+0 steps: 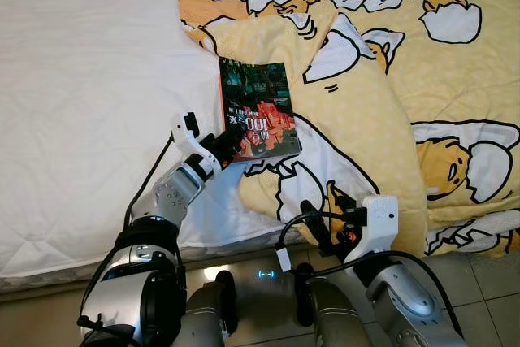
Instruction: Clean up the room
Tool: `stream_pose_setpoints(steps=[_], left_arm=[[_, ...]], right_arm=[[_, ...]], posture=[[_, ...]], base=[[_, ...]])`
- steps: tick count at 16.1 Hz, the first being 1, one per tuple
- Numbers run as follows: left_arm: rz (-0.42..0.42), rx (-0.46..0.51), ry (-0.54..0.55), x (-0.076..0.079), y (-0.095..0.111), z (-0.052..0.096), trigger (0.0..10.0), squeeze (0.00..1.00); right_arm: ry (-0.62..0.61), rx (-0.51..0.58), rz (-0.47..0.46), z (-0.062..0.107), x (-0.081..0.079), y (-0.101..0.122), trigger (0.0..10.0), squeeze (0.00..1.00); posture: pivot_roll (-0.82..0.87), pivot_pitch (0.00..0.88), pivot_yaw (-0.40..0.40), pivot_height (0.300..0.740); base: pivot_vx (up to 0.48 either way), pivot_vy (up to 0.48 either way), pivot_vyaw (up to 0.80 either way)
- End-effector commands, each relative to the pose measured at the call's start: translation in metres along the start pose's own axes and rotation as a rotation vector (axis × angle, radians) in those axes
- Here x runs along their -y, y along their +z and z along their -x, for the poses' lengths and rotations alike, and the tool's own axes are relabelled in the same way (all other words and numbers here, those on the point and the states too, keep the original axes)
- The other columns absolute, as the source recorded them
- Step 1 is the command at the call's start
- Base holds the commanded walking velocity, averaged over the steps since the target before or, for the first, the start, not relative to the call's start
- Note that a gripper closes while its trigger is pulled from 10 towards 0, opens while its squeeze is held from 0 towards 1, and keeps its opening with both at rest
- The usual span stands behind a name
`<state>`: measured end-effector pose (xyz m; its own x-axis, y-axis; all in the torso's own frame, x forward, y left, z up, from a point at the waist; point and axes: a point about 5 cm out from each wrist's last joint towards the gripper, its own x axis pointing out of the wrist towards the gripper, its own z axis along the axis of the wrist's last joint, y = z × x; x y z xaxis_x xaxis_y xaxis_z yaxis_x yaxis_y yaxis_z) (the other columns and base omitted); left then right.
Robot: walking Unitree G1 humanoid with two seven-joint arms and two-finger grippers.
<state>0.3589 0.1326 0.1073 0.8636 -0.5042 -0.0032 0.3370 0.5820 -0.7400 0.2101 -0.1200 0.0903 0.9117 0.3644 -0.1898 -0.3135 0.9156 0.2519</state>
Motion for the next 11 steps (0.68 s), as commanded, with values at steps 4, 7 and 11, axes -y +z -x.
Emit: stream_pose_setpoints(steps=[4,7,11], left_arm=[[-0.18,-0.007,0.042,-0.003,0.013,0.01,0.0,0.0],[-0.32,0.012,0.137,-0.004,0.037,0.018,0.0,0.0],[-0.667,0.113,0.213,0.002,0.064,0.039,0.0,0.0]], right_arm=[[-0.034,-0.012,0.019,-0.003,0.006,-0.006,10.0,0.0],[-0.087,0.026,0.055,-0.014,0.019,0.002,10.0,0.0],[-0.165,0.108,0.09,-0.03,0.033,0.018,10.0,0.0]], posture=[[-0.11,0.269,0.063,0.74],[-0.09,0.181,0.058,0.74],[-0.04,0.069,0.045,0.74]], base=[[0.0,0.0,0.0],[0.0,0.0,0.0],[0.0,0.0,0.0]])
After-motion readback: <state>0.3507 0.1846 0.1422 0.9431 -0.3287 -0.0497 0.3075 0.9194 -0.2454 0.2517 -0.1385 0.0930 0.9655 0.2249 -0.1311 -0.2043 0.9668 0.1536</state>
